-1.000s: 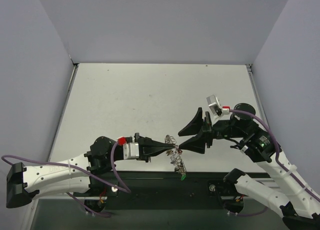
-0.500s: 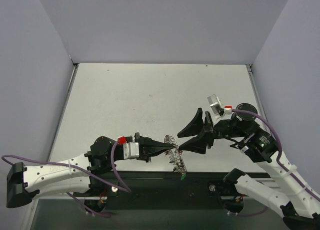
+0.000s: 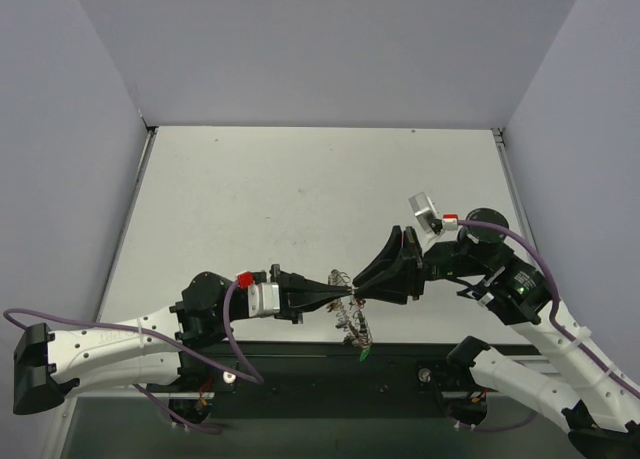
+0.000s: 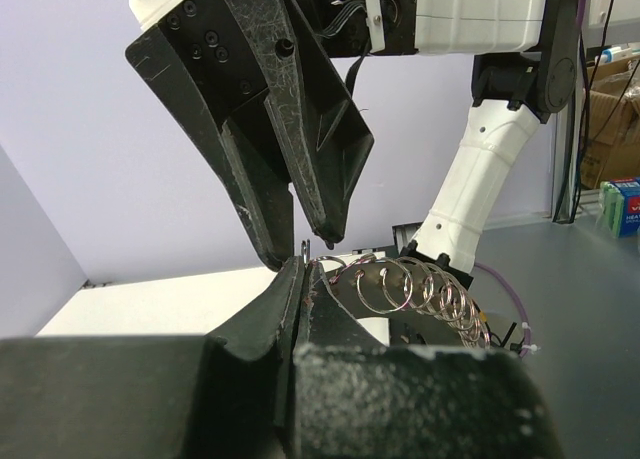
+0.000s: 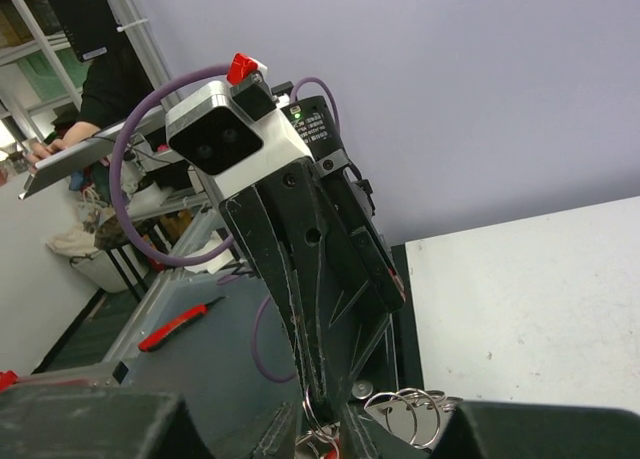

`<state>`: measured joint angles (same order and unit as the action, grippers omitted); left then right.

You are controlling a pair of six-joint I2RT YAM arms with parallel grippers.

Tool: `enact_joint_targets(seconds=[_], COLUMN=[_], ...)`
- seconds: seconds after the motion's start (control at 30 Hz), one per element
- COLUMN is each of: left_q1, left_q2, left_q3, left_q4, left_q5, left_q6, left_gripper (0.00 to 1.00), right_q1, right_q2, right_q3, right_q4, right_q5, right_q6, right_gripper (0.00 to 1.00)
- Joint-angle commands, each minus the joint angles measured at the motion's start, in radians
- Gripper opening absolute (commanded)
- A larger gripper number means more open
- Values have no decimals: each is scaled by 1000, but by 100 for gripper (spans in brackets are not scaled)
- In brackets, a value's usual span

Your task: Put the keys on the keyring

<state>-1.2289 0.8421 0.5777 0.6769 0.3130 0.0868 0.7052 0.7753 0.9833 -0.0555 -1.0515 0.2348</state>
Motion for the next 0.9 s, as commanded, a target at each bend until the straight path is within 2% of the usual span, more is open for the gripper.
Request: enact_joint_targets(seconds=[0.0, 0.1, 0.2, 0.3, 0.6, 0.73, 0.87], left_q1=[0, -1, -3, -1, -3, -1, -1], left_q2=[-11, -12, -9, -5, 6, 0, -1], left_q3=[28, 28, 28, 28, 33, 34, 34], left_q4=[102, 102, 102, 105, 108, 108, 102], left_q5=[-15, -17, -17, -17, -15, -18, -20], left_q6=[-9, -9, -10, -10, -12, -12, -12], left_gripper=[0, 0, 0, 0, 0, 0, 0], right_q1=[11, 16, 19, 20, 23, 25, 25], right_q2=[-4, 1, 4, 4, 10, 2, 2], right_q3=[-9, -11, -12, -9, 2, -3, -6], right_q4=[68, 65, 60, 59, 22, 16, 14], right_q5=[-8, -1, 8, 15, 28, 38, 33], right_q6=[-8, -9, -11, -15, -22, -28, -28], right_gripper=[21, 18, 11, 0, 0, 23, 27])
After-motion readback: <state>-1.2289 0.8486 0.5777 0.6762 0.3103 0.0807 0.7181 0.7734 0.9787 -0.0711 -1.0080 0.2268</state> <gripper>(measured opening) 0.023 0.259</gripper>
